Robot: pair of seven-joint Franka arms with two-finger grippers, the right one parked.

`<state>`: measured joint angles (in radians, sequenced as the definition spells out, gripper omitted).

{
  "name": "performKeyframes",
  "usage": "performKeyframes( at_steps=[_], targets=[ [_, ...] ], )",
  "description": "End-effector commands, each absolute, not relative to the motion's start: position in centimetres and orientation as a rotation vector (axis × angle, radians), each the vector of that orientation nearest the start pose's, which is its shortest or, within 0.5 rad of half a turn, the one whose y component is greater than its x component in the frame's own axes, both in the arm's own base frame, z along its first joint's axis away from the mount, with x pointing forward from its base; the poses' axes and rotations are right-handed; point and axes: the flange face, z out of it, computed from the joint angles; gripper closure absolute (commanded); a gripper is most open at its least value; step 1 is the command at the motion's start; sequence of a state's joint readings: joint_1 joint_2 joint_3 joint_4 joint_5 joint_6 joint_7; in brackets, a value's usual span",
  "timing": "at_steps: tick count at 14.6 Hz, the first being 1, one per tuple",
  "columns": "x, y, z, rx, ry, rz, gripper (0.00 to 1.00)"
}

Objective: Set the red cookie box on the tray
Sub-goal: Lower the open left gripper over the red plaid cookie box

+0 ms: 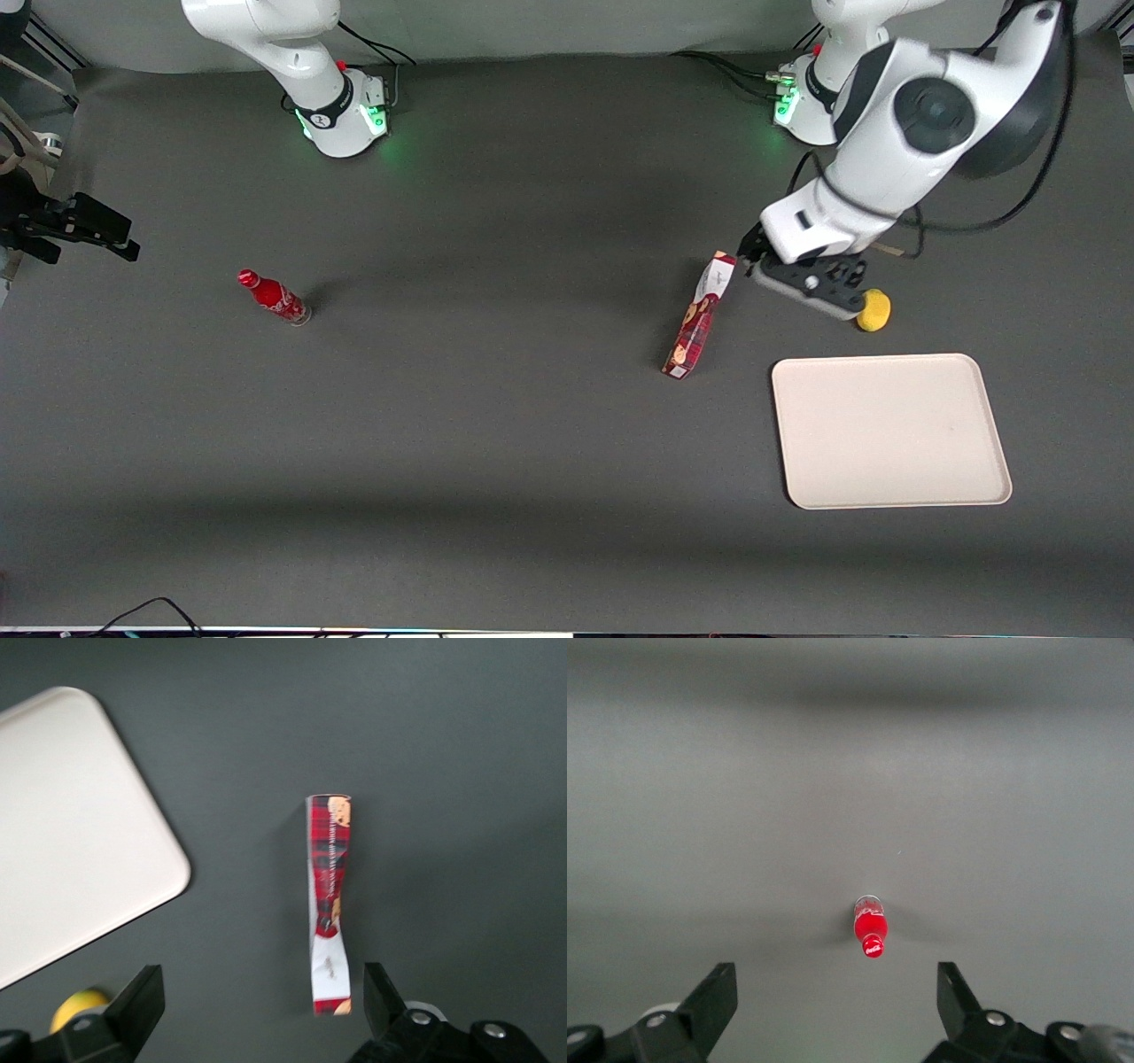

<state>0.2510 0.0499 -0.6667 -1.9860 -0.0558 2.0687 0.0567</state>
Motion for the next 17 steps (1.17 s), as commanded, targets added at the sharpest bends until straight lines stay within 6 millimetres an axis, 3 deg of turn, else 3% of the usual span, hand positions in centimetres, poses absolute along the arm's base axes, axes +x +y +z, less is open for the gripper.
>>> performKeyframes(
  at_steps=[1, 5, 10, 17],
  targets=[
    [53.2, -25.0, 39.5, -3.094, 0.849, -0.015, 0.0],
    [51.9, -28.1, 34.4, -3.096, 0.783, 0.018, 0.0],
    [49.5, -28.4, 28.1, -3.12, 0.829, -0.016, 0.0],
    [48.9, -28.7, 24.0, -3.11, 0.887, -0.041, 0.0]
  ],
)
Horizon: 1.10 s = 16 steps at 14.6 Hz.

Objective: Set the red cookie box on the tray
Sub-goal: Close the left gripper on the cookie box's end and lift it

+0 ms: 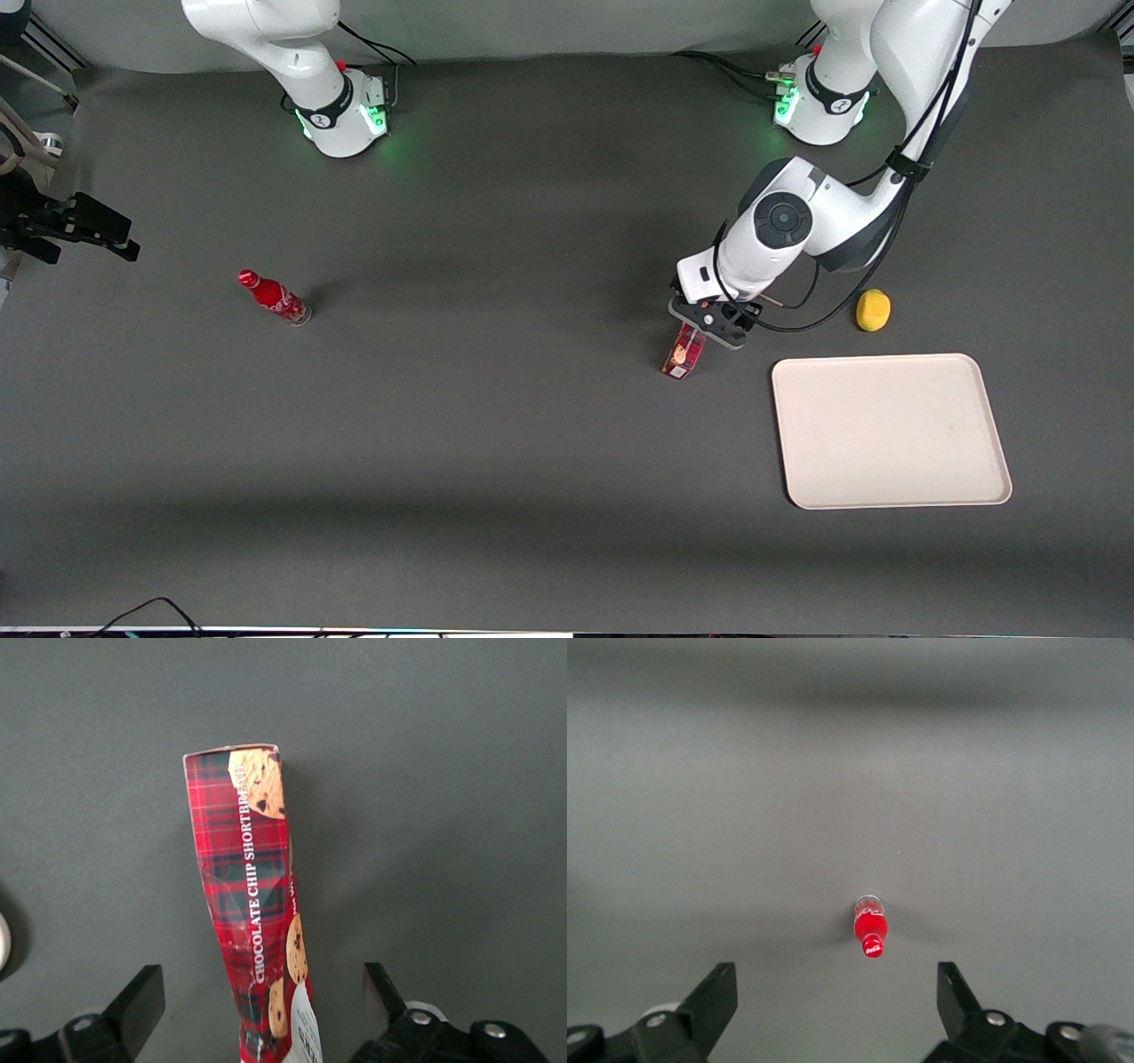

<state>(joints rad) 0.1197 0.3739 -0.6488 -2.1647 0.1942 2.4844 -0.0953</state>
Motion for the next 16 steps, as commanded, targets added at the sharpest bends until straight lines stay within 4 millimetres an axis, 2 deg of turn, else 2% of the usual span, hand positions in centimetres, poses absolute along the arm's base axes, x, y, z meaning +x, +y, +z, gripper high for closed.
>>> performKeyframes(
  at_steps=[1, 6, 7, 9, 10, 14, 16],
  targets=[
    [49.0, -28.6, 23.5, -3.109, 0.883, -0.048, 0.0],
    [48.4, -28.9, 21.5, -3.07, 0.852, -0.057, 0.01],
    [48.4, -28.9, 21.2, -3.081, 0.85, -0.067, 0.09],
    [48.5, -28.5, 20.8, -3.083, 0.841, -0.062, 0.31],
    [48.4, -28.5, 20.8, -3.085, 0.832, -0.057, 0.5],
    [47.9, -27.9, 20.1, -3.101, 0.78, -0.023, 1.0],
    [47.8, -28.1, 20.2, -3.121, 0.689, -0.017, 1.0]
  ],
)
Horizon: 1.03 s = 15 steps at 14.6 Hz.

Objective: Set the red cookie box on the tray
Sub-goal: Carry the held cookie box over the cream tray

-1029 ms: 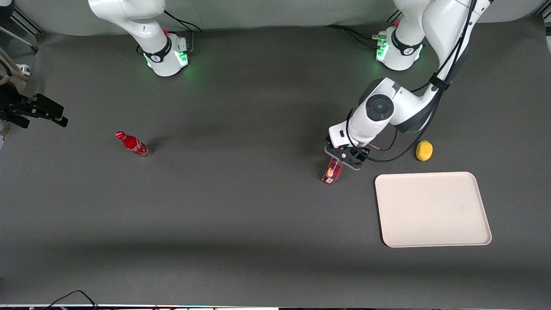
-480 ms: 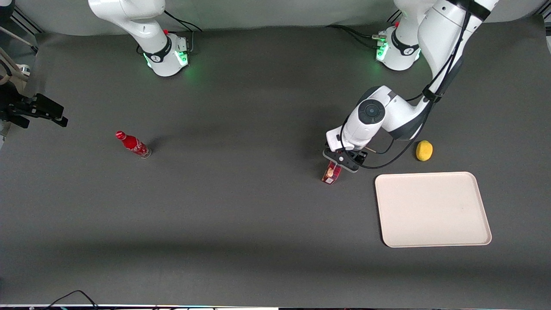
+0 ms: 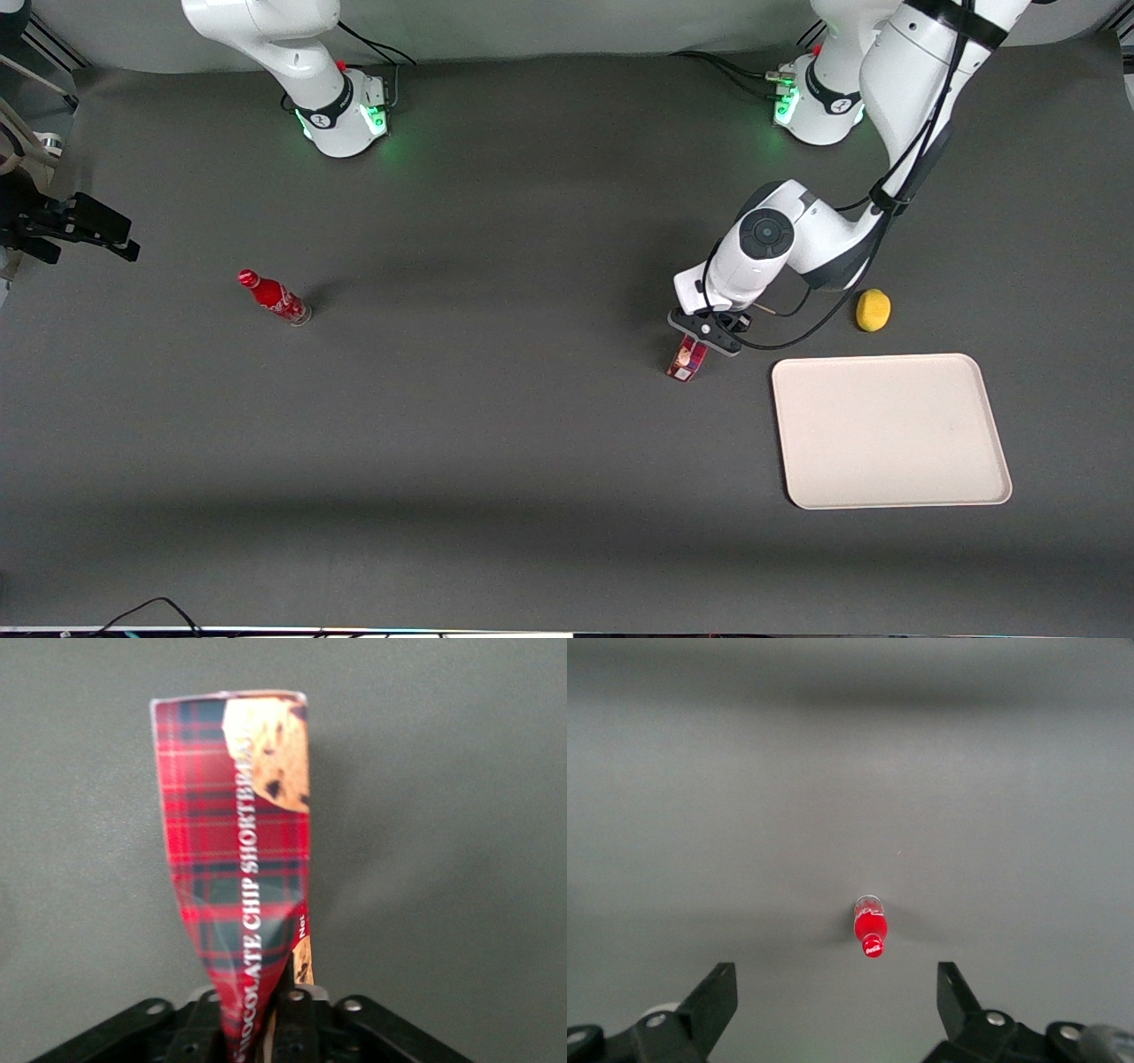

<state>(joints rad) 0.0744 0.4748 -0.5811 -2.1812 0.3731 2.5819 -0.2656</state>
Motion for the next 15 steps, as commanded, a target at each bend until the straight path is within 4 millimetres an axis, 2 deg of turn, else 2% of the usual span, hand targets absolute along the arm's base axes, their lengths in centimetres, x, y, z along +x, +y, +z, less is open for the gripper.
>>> performKeyframes(
  at_steps=[1, 3, 5, 6, 10, 13, 15],
  targets=[
    [47.8, -28.2, 20.3, -3.124, 0.664, -0.017, 1.0],
    [48.4, -28.3, 21.6, -3.122, 0.646, -0.045, 1.0],
    [49.9, -27.5, 24.4, -3.098, 0.611, -0.093, 1.0],
    [51.4, -26.7, 26.7, -3.086, 0.552, -0.08, 1.0],
    [57.0, -25.7, 37.0, -3.093, 0.345, 0.028, 1.0],
    [60.5, -22.2, 43.6, -3.109, 0.224, 0.031, 1.0],
    [62.2, -18.8, 47.0, -3.135, 0.243, 0.036, 1.0]
  ],
)
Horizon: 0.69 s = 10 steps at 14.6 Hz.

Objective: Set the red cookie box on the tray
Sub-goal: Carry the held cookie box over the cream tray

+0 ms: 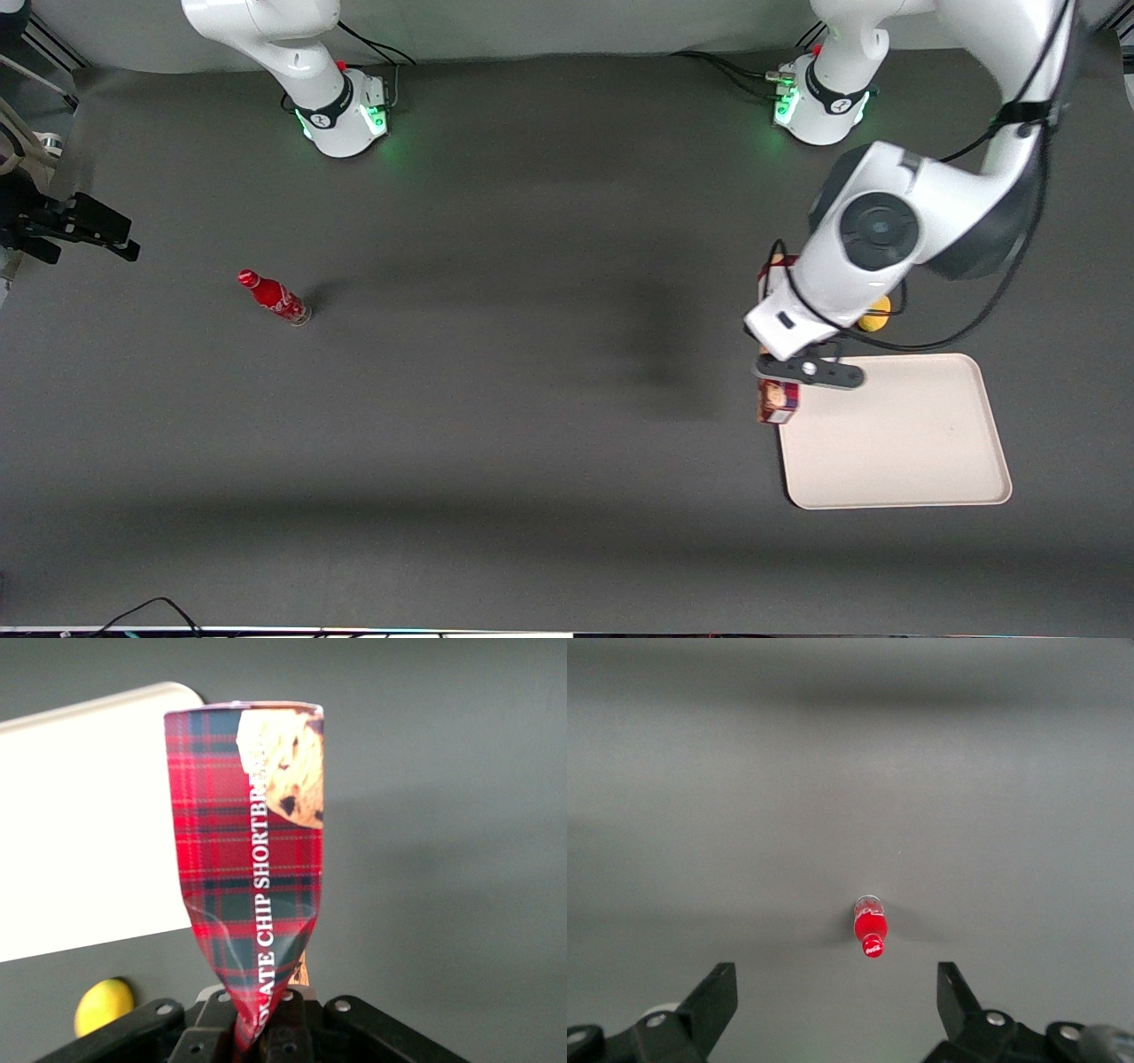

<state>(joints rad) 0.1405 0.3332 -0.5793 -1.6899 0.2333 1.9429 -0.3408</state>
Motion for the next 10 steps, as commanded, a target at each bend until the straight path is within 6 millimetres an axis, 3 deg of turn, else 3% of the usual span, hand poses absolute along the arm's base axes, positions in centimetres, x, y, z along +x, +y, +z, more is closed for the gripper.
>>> performKeyframes(
  at_steps=[1, 3, 5, 6, 10],
  targets=[
    [63.1, -16.4, 48.4, -3.134, 0.233, 0.03, 1.0],
    [64.8, -11.1, 50.7, -3.128, 0.109, -0.002, 1.0],
    [66.0, -5.9, 51.7, -3.121, 0.013, 0.016, 1.0],
    [66.4, -3.5, 51.4, -3.111, 0.005, 0.007, 1.0],
    [68.5, 10.3, 46.2, -3.141, -0.091, -0.044, 1.0]
  ],
)
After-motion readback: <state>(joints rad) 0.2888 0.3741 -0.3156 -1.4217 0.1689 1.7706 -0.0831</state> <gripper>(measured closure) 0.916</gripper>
